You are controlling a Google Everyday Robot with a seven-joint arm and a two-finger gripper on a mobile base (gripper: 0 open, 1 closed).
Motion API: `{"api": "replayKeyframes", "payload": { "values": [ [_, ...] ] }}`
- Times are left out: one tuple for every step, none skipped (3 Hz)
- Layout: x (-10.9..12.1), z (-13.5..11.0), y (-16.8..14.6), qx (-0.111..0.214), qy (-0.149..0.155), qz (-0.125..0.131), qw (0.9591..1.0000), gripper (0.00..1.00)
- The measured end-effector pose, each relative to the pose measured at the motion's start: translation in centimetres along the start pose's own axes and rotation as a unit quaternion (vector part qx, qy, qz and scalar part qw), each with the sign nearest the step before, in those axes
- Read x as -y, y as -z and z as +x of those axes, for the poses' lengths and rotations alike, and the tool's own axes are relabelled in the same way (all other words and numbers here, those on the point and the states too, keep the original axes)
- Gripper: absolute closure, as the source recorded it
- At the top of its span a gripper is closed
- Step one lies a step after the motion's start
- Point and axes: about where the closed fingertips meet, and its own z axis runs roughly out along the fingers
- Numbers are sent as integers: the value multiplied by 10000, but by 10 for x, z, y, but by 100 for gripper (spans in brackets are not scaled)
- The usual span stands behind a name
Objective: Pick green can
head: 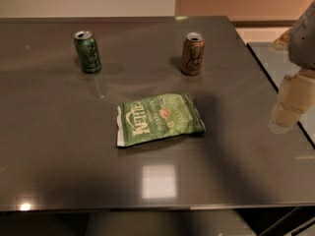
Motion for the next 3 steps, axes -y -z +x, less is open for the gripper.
{"api": "replayKeyframes", "payload": {
  "values": [
    [0,0,0,1,0,1,10000,0],
    [8,-18,-5,140,84,-32,9999,0],
    [37,-54,-17,455,213,-64,9987,0]
  ]
}}
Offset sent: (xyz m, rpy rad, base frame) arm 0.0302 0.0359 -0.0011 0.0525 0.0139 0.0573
